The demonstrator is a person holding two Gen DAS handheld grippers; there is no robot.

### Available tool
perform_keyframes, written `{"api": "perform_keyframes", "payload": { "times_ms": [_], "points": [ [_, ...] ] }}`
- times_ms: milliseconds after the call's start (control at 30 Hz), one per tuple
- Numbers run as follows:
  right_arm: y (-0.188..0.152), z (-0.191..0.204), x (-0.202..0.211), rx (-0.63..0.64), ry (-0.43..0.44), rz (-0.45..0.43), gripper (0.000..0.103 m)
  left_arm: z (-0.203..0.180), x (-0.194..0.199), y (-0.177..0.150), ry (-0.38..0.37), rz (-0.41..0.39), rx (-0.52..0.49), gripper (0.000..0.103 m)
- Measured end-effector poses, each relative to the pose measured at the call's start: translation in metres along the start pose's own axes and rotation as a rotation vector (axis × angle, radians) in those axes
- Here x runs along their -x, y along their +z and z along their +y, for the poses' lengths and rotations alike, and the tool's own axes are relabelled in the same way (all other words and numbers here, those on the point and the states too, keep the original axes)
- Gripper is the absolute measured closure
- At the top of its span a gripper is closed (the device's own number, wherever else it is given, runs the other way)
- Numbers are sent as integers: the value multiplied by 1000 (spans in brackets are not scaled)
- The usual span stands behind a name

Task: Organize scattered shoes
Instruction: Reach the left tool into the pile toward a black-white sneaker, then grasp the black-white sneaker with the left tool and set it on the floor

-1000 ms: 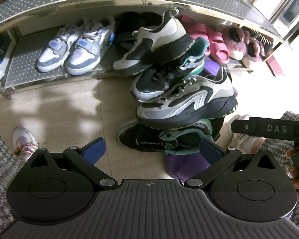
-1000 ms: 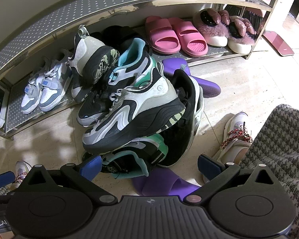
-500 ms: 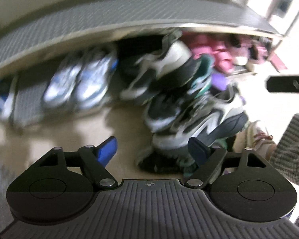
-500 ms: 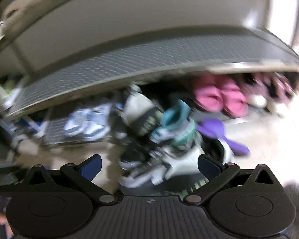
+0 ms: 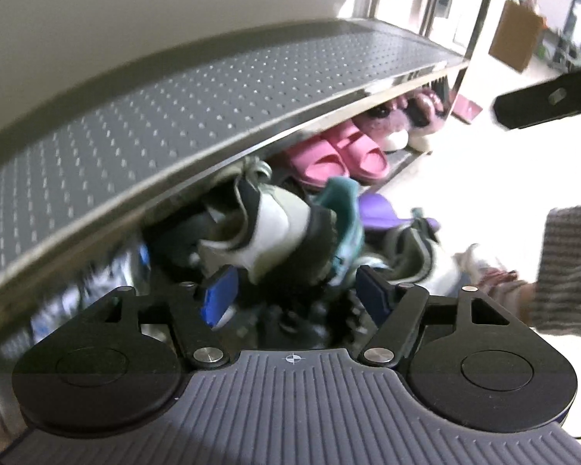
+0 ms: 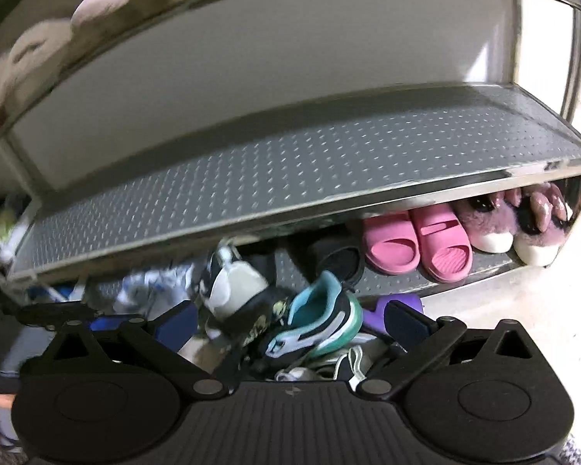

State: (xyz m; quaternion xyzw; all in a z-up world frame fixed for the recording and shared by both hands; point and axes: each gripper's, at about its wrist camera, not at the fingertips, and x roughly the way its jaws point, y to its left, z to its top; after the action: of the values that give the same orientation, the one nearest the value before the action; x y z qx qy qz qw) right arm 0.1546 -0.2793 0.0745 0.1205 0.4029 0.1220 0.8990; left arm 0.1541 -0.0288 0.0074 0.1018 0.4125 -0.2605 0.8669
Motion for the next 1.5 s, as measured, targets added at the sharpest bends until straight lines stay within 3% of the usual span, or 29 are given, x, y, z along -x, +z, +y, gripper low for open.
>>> {"api": "perform_keyframes", "payload": {
  "times_ms": [167, 233, 300, 400, 500, 667, 767, 800, 867, 967, 1133, 1233, 1367, 1433, 1500],
  "points": [
    [7, -11, -4, -83, 43, 48, 0, 7, -35, 13, 19, 36, -81, 37],
    [7, -10, -2, -83, 56, 52, 0, 9, -50, 15, 18, 64, -97, 49],
    [6, -9, -2, -78, 64, 55, 0, 12, -62, 18, 10, 75, -93, 51],
    [5, -11, -2, -85, 66, 70, 0, 12, -75, 20, 39, 70, -122, 47],
    [4, -13, -1, -98, 75, 82, 0, 9, -83, 23, 80, 55, -172, 28],
    [3, -15, -1, -99, 72, 91, 0, -1, -94, 27, 89, 39, -221, 25],
    [3, -16, 0, -107, 66, 91, 0, -4, -95, 29, 57, 41, -220, 31],
    [3, -17, 0, -111, 63, 92, 0, -5, -96, 30, 15, 59, -208, 49],
    [3, -18, 0, -119, 59, 95, 0, -9, -96, 31, -59, 95, -205, 41],
    [4, -19, 0, -125, 48, 94, 0, -33, -91, 23, -75, 156, -427, 42],
    [4, -20, 0, -136, 46, 97, 0, -31, -81, 24, -183, 233, -470, 50],
    [3, -18, -1, -127, 41, 107, 0, -31, -83, 24, -207, 259, -495, 53],
    [2, -17, -5, -122, 41, 120, 0, -48, -111, 6, -159, 298, -551, 53],
    [1, -15, -7, -118, 44, 131, 0, -62, -121, -5, -118, 305, -600, 42],
    [1, -16, -9, -121, 50, 137, 1, -69, -124, -5, -75, 278, -615, 50]
  ]
}}
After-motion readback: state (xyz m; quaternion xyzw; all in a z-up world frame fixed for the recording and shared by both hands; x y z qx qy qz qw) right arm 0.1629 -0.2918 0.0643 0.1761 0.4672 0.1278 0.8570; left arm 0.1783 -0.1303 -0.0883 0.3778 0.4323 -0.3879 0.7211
